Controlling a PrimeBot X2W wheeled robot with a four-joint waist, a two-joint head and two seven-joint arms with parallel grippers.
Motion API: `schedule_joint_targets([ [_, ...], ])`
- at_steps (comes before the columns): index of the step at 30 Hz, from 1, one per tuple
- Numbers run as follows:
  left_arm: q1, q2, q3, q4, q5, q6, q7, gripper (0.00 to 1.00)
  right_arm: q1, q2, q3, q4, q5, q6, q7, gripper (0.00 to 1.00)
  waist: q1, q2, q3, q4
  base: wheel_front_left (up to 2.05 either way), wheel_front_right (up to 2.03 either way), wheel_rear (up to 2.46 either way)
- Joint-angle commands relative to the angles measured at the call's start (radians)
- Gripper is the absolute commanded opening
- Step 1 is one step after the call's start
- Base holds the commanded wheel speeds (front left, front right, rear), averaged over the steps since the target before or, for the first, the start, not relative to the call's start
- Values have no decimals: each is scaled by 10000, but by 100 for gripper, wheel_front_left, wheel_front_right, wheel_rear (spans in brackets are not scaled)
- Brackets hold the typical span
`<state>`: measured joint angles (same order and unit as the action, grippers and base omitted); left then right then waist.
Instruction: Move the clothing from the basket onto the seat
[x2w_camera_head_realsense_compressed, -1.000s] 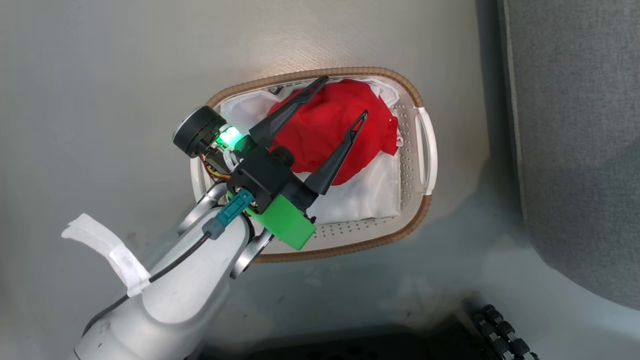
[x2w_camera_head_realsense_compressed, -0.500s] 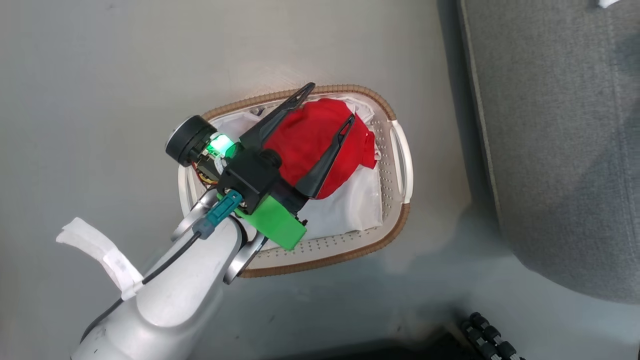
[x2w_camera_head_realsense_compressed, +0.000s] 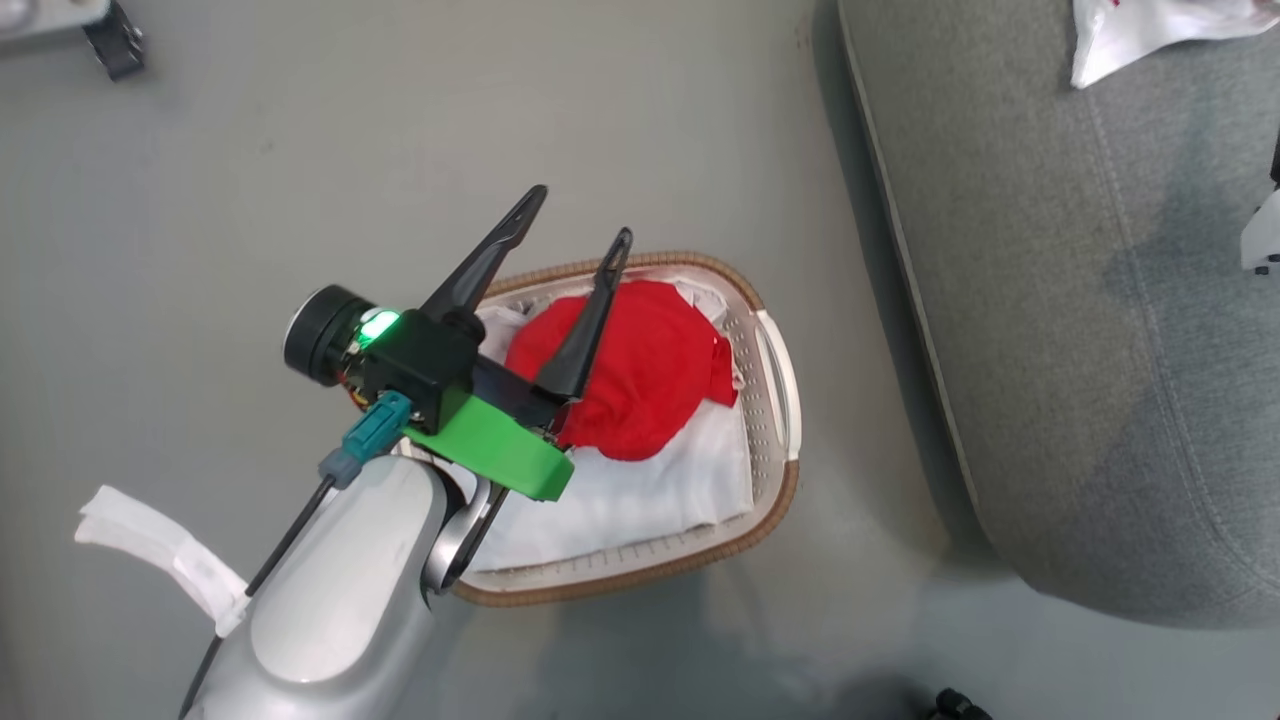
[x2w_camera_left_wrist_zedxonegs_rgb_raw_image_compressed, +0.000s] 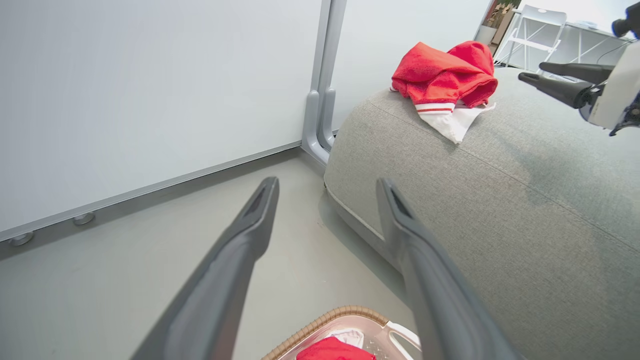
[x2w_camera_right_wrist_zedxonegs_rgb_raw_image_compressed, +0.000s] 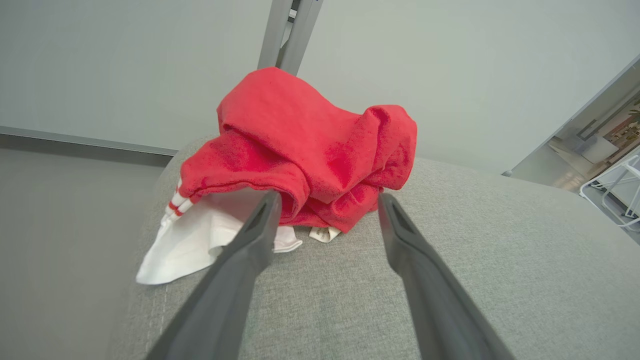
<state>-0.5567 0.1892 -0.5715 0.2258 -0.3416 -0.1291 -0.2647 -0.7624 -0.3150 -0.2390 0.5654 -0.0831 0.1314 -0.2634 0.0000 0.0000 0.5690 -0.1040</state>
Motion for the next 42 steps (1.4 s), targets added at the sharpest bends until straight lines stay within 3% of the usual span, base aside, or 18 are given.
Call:
schedule_joint_targets([
  [1, 285, -106, 174, 66, 89, -28, 5, 100, 205, 0, 119, -43, 89, -14, -19, 100, 0, 0, -779, 213, 0, 0, 0],
  [11, 1631, -649, 2030, 543, 195, -28, 5, 100, 227, 464, 1289, -25, 651, -14, -19, 100, 0, 0, -2434, 772, 0, 0, 0],
  [22, 3096, -1194, 4068, 657, 640, -28, 5, 100, 1544, 1705, 1983, -757, 1752, -14, -19, 100, 0, 0, -3531, 1186, 0, 0, 0],
  [29, 4064, -1329, 4796, 466, 703, -28, 5, 100, 3270, 2500, 2029, -1730, 2069, -14, -18, 100, 0, 0, -3968, 1179, 0, 0, 0],
  [35, 4842, -1380, 5227, 435, 721, -28, 5, 100, 4572, 2624, 2197, -2128, 2724, -14, -18, 100, 0, 0, -4372, 1104, 0, 0, 0],
  [42, 5379, -1381, 4979, 558, 373, 30, 5, 100, 5584, 2626, 2039, -2389, 3074, -14, -18, 100, 0, 0, -4833, 1189, 0, 0, 0],
])
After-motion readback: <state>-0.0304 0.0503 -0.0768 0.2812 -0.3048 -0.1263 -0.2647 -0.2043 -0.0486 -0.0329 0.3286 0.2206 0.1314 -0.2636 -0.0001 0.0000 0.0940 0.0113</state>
